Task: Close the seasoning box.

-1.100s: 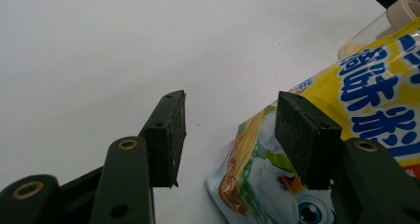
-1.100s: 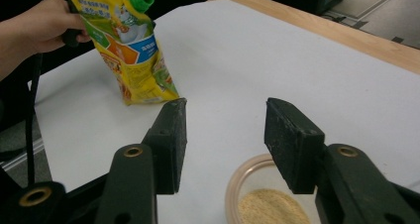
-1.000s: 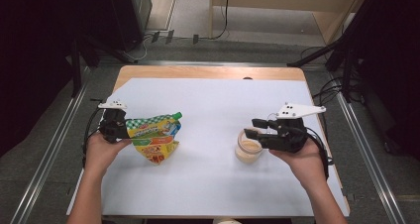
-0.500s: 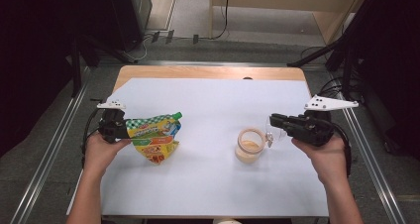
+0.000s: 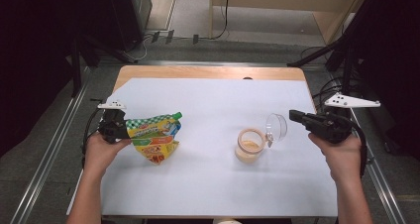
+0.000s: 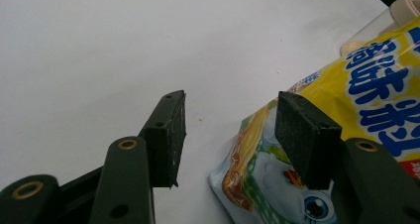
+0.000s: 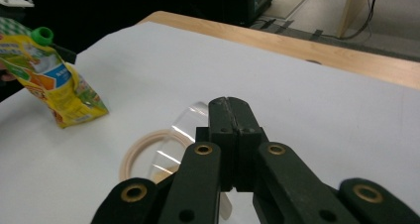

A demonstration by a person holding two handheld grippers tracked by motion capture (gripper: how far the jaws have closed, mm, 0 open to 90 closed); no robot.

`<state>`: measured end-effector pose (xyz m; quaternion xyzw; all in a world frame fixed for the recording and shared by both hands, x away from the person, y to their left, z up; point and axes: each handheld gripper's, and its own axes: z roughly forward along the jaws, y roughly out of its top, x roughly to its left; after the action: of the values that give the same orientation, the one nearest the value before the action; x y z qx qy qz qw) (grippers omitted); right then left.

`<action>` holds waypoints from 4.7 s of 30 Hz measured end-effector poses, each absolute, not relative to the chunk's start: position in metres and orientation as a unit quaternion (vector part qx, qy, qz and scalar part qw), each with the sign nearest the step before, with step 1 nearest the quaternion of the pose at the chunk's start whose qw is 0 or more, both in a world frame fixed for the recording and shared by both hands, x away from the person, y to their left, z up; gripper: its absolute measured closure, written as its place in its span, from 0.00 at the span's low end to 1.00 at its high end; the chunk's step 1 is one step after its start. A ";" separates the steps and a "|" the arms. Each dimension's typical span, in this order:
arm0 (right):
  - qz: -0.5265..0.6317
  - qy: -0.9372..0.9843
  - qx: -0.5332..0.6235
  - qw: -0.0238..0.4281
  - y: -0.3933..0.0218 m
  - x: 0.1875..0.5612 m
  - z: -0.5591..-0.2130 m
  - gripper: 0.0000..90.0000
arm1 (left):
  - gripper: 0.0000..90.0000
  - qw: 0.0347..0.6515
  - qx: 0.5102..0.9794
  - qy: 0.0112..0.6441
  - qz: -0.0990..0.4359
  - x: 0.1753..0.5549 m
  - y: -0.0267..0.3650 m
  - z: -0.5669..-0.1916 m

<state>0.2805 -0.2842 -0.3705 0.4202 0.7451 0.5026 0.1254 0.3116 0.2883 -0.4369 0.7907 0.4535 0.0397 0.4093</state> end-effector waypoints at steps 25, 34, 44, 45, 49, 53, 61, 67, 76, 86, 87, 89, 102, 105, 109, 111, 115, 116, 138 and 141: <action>0.471 0.754 0.452 0.068 -0.267 0.308 -0.443 1.00 | 0.51 0.405 0.792 0.455 0.036 0.312 0.290 -0.439; 0.471 0.759 0.444 0.067 -0.260 0.305 -0.441 1.00 | 0.51 0.407 0.791 0.455 0.037 0.312 0.290 -0.438; 0.481 0.761 0.432 0.061 -0.252 0.302 -0.436 1.00 | 0.51 0.404 0.792 0.457 0.035 0.312 0.291 -0.439; 0.483 0.761 0.430 0.057 -0.251 0.302 -0.436 1.00 | 0.51 0.403 0.792 0.457 0.035 0.312 0.291 -0.440; 0.488 0.768 0.410 0.055 -0.243 0.299 -0.434 1.00 | 0.51 0.403 0.792 0.457 0.035 0.312 0.291 -0.440; 0.490 0.775 0.395 0.061 -0.237 0.298 -0.432 0.99 | 0.51 0.406 0.790 0.459 0.035 0.312 0.292 -0.440; 0.483 0.780 0.392 0.069 -0.237 0.298 -0.433 0.91 | 0.51 0.406 0.790 0.459 0.034 0.312 0.292 -0.441; 0.481 0.777 0.397 0.077 -0.241 0.299 -0.435 0.87 | 0.51 0.403 0.790 0.460 0.034 0.313 0.293 -0.441; 0.475 0.771 0.414 0.091 -0.255 0.303 -0.439 0.78 | 0.51 0.405 0.789 0.461 0.033 0.312 0.293 -0.442; 0.468 0.759 0.441 0.106 -0.272 0.309 -0.452 0.61 | 0.51 0.403 0.789 0.462 0.032 0.313 0.293 -0.443; 0.467 0.758 0.441 0.110 -0.273 0.310 -0.454 0.59 | 0.51 0.403 0.789 0.462 0.032 0.313 0.293 -0.443; 0.465 0.757 0.443 0.117 -0.276 0.311 -0.457 0.55 | 0.50 0.403 0.789 0.462 0.031 0.313 0.293 -0.443; 0.467 0.737 0.469 0.133 -0.291 0.319 -0.483 0.34 | 0.50 0.401 0.790 0.464 0.030 0.313 0.293 -0.445; 0.455 0.737 0.484 0.125 -0.294 0.323 -0.490 0.29 | 0.50 0.400 0.790 0.464 0.029 0.313 0.293 -0.445; 0.437 0.749 0.483 0.121 -0.296 0.325 -0.496 0.28 | 0.50 0.399 0.790 0.464 0.029 0.313 0.294 -0.446; 0.433 0.750 0.485 0.124 -0.298 0.326 -0.498 0.28 | 0.50 0.399 0.790 0.465 0.029 0.313 0.294 -0.446; 0.429 0.745 0.495 0.124 -0.302 0.328 -0.501 0.28 | 0.50 0.398 0.789 0.466 0.029 0.313 0.293 -0.447; 0.427 0.745 0.496 0.126 -0.302 0.328 -0.502 0.28 | 0.50 0.398 0.790 0.466 0.028 0.313 0.293 -0.447; 0.399 0.758 0.500 0.123 -0.299 0.331 -0.510 0.28 | 0.48 0.393 0.781 0.486 0.024 0.315 0.299 -0.454; 0.399 0.758 0.500 0.124 -0.299 0.332 -0.511 0.28 | 0.46 0.393 0.775 0.494 0.025 0.316 0.300 -0.455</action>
<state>0.3316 -0.2990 -0.5106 0.5003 0.7584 0.3990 0.1240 0.3158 0.3002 -0.4548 0.7747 0.4945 0.0251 0.3934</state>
